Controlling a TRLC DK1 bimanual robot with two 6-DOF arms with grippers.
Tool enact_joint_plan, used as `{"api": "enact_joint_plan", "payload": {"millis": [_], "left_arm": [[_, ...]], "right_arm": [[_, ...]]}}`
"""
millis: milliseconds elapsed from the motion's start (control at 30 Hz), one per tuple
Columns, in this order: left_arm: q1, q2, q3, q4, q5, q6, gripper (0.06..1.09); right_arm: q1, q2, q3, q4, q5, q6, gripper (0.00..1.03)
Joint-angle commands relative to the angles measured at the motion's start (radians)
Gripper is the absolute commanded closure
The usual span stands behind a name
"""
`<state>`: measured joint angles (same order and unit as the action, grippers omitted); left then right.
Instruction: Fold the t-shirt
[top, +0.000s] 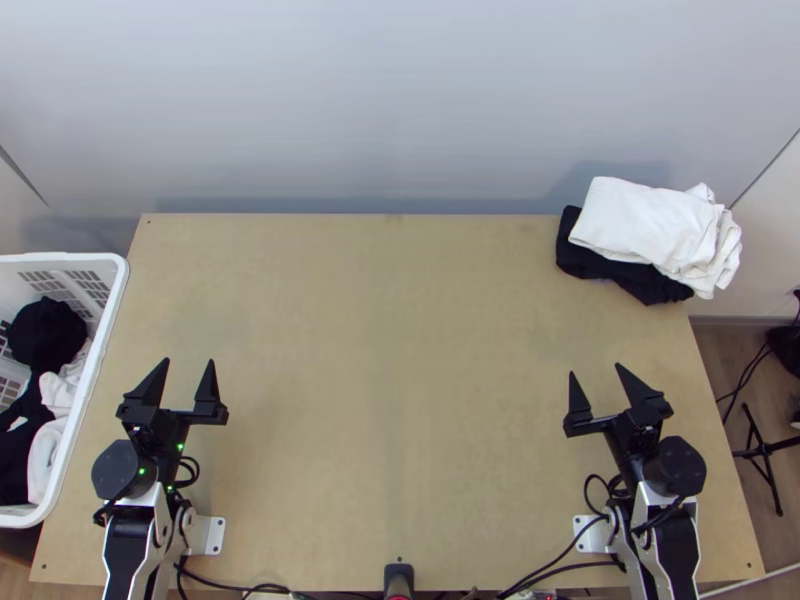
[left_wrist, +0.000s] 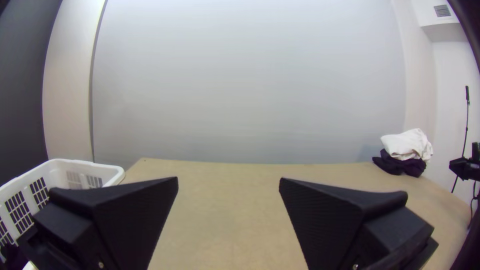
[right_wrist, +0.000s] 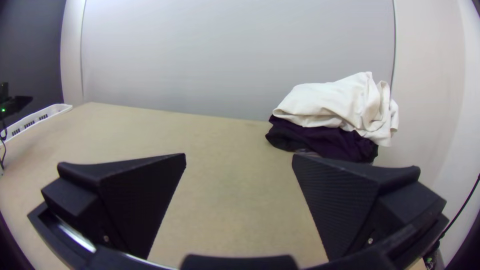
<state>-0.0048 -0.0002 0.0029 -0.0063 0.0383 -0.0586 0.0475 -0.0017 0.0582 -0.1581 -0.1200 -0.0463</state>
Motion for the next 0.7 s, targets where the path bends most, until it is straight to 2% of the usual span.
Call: {"api": "enact_joint_plan", "payload": {"millis": [0, 667], "left_arm": [[0.000, 0.000, 0.000, 0.000, 0.000, 0.000, 0.10], [-0.012, 0.000, 0.000, 0.000, 0.000, -0.010, 0.10]], "right_arm": [[0.000, 0.000, 0.000, 0.000, 0.000, -0.001, 0.04], [0.000, 0.000, 0.000, 0.000, 0.000, -0.001, 0.04]]}}
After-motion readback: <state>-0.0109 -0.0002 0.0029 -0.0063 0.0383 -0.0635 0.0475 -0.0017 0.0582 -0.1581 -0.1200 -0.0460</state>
